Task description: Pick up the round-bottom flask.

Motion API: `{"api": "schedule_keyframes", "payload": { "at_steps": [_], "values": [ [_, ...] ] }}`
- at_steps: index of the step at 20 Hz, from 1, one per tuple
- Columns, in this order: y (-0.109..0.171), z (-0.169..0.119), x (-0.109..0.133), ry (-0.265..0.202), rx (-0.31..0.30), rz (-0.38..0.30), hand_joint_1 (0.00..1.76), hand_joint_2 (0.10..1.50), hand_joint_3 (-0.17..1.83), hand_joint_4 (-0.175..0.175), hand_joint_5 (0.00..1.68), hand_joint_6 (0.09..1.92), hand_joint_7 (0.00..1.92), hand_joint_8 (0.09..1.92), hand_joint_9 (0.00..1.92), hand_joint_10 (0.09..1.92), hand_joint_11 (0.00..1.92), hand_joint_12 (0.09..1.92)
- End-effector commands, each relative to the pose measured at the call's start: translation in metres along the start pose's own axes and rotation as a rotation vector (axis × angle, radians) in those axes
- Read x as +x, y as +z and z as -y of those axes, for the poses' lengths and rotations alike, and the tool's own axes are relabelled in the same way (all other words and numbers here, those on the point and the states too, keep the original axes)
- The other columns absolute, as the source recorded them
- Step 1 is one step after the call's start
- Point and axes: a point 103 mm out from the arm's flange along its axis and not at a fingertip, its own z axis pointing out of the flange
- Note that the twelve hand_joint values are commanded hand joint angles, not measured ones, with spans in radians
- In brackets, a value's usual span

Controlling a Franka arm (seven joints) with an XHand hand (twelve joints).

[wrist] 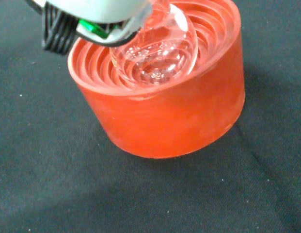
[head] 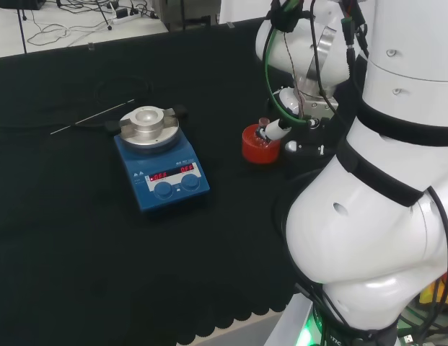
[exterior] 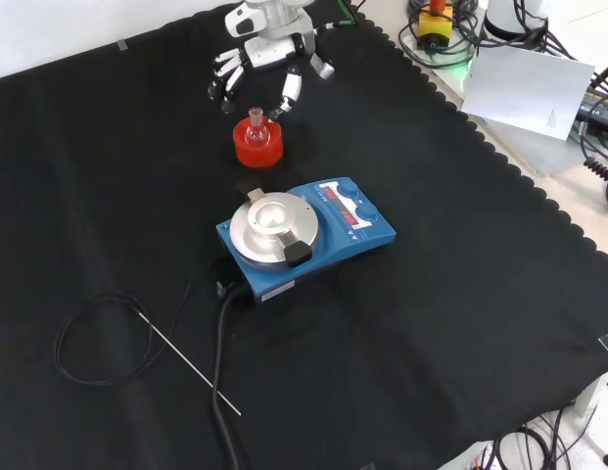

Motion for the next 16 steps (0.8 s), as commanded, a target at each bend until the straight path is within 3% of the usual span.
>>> {"api": "schedule_keyframes", "payload": {
  "at_steps": [1,9,16],
  "values": [
    [0.0013,-0.0027,0.0004,-0.005,-0.008,0.002,0.96,0.58,0.63,-0.016,0.68,0.55,0.22,0.64,0.39,0.65,0.03,1.42],
    [0.004,-0.005,0.003,-0.01,-0.015,0.012,0.98,0.58,0.64,-0.023,0.85,0.66,0.25,0.65,0.42,0.65,0.05,1.42],
    [0.0052,-0.0085,0.009,-0.013,-0.01,0.023,0.98,0.59,0.65,-0.031,0.9,0.7,0.27,0.66,0.44,0.65,0.07,1.42]
  ]
}}
